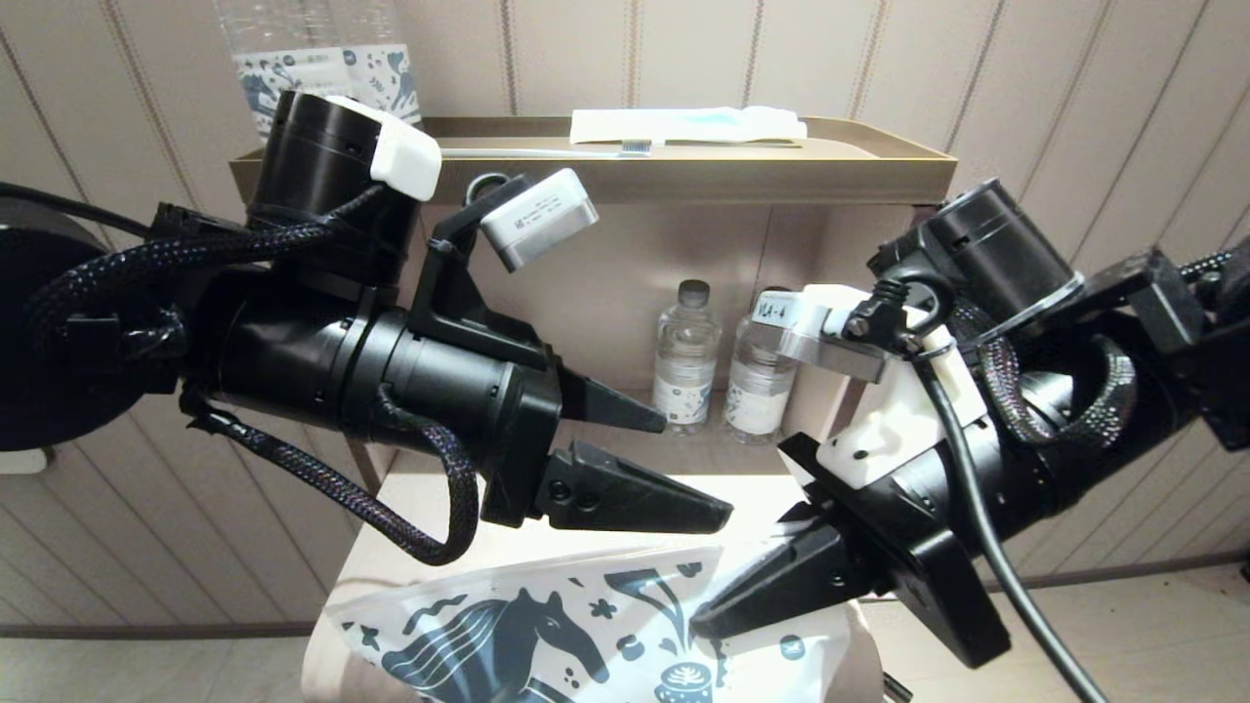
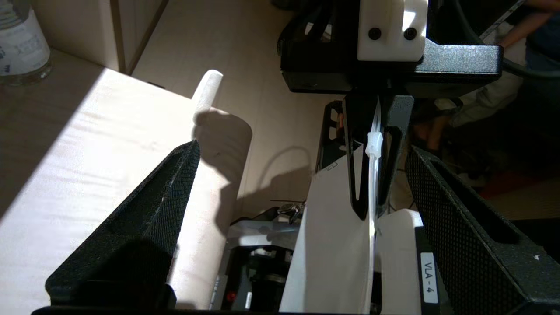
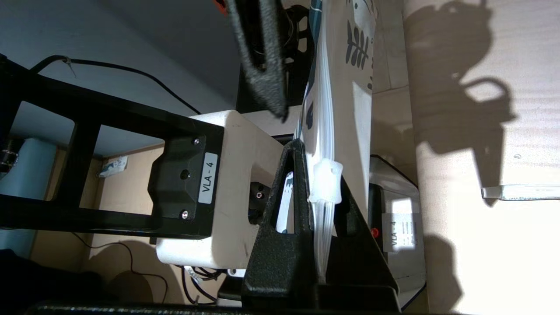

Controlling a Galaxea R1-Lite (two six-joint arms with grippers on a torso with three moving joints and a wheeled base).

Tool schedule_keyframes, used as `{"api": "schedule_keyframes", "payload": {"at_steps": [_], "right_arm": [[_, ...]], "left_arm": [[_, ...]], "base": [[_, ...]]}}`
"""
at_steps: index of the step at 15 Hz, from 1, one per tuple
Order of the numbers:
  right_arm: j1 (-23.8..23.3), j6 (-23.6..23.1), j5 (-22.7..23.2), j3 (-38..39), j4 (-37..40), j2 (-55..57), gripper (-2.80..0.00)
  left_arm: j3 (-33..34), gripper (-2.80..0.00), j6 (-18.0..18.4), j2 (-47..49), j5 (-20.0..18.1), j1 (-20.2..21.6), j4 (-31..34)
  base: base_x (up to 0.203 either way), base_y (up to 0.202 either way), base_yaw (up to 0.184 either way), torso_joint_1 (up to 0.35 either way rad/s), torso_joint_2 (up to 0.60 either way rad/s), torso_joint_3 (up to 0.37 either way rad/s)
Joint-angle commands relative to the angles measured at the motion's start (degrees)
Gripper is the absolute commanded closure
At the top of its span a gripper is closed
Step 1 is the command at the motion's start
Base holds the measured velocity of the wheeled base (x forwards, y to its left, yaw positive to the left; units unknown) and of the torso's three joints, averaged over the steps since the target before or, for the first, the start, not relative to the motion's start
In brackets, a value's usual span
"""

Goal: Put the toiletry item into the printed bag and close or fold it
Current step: Hand it to the other hand, then open the storage bag

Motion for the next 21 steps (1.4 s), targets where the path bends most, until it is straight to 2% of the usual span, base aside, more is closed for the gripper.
{"api": "schedule_keyframes", "payload": {"at_steps": [1,21], "right_arm": [[0.0,0.0,0.4,0.0,0.1,1.0,0.0],[-0.3,2.5,0.4,-0.9,-1.6,1.8,0.0]], "left_arm": [[0.3,-2.8,-0.2,-0.1,-0.2,-0.8,-0.1],[2.0,-2.8,0.2,-1.5,0.0,-3.1,-0.2]], "base": [[0.0,0.0,0.0,0.0,0.0,0.0],[0.0,0.0,0.0,0.0,0.0,0.0]]}}
